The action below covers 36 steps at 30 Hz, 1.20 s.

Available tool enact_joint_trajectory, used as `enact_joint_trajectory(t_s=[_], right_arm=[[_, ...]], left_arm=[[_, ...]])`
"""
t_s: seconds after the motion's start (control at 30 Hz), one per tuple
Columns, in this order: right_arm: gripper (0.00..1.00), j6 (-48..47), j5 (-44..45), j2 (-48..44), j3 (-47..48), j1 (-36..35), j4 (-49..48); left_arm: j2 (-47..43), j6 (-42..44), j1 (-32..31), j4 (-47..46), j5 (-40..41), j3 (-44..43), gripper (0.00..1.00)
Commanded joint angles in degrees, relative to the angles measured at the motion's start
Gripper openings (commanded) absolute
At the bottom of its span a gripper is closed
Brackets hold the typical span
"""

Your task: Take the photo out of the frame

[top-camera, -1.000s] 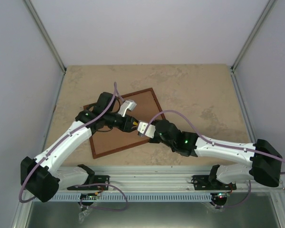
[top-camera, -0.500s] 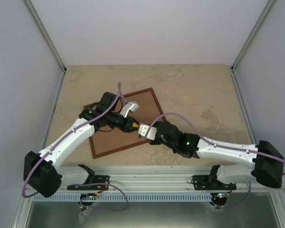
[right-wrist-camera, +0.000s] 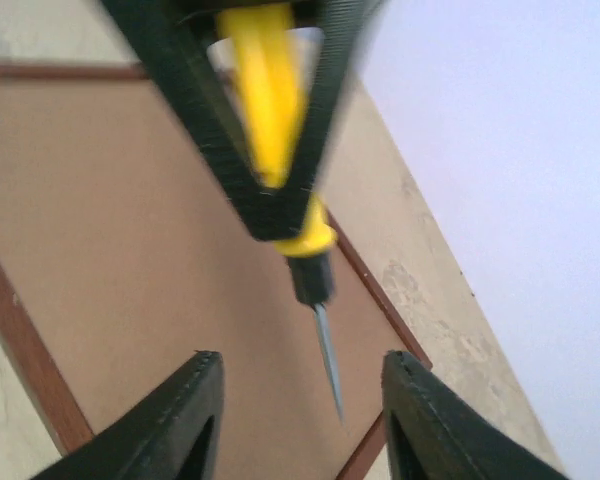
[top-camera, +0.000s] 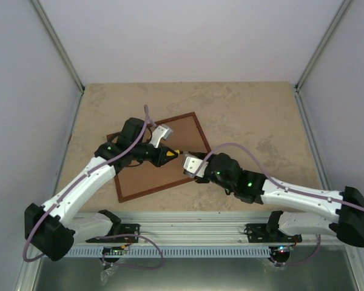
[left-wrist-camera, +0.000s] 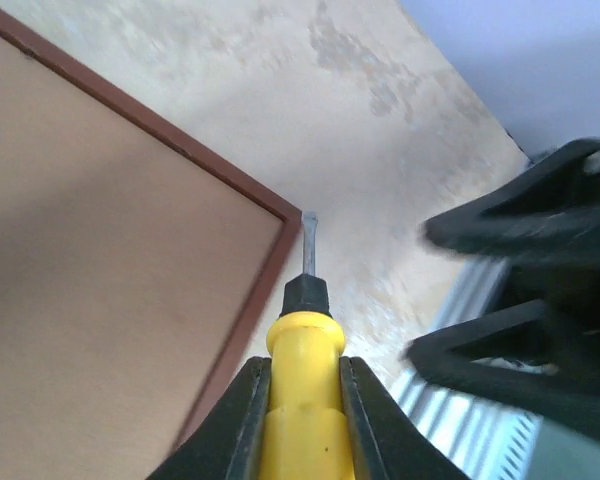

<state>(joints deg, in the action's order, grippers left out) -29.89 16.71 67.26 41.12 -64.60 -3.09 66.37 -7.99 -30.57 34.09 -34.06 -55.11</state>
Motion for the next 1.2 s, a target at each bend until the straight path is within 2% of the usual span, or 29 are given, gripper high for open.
enact_joint_trajectory(t_s=[0.0, 0.13, 0.2, 0.33, 0.37, 0.4, 0.43, 0.5, 0.73, 0.93, 1.17], right_arm=[[0.50, 3.47, -6.38, -6.66, -0.98, 3.99, -5.05], [0.67, 10.74, -11.66, -9.18, -1.07, 11.67, -6.92], [0.69, 15.33, -15.09, -7.53, 1.63, 16.13, -4.34], [0.71, 21.70, -16.43, -0.05, 8.01, 23.05, 0.25], [0.88, 23.12, -16.44, 1.99, 9.57, 24.46, 1.55], [0.97, 24.45, -16.56, 4.33, 11.26, 26.18, 3.39], [0.97, 25.42, -17.54, 6.65, 12.97, 27.90, 5.75], [0.97, 27.07, -19.82, 11.07, 15.82, 30.89, 9.50], [0.83, 31.05, -25.09, 23.97, 22.17, 37.41, 16.16], [0.77, 33.14, -27.41, 32.14, 26.15, 38.14, 17.41], [0.67, 34.66, -29.59, 40.46, 30.85, 38.14, 17.78]], left_arm=[[-5.50, 2.75, 0.25, -11.73, 11.86, 4.10, 0.00], [-8.65, 5.94, 0.25, -20.41, 20.16, 7.48, 0.00], [-9.47, 7.53, 0.24, -25.36, 21.94, 8.77, 0.00], [-9.89, 7.85, 0.26, -37.32, 24.09, 11.66, 0.00], [-9.26, 9.87, 0.29, -40.24, 24.25, 12.13, 0.00], [-8.35, 10.79, 0.27, -42.56, 24.99, 12.43, 0.00], [-7.13, 11.49, 0.25, -44.49, 26.13, 12.29, 0.00], [-4.20, 13.02, 0.25, -46.52, 27.44, 10.85, 0.00], [6.08, 22.23, 0.43, -49.10, 27.41, 5.73, 0.00], [12.88, 31.40, 0.64, -52.49, 23.83, 5.88, 0.00], [20.36, 32.79, 1.11, -51.97, 17.88, 4.78, 0.00]])
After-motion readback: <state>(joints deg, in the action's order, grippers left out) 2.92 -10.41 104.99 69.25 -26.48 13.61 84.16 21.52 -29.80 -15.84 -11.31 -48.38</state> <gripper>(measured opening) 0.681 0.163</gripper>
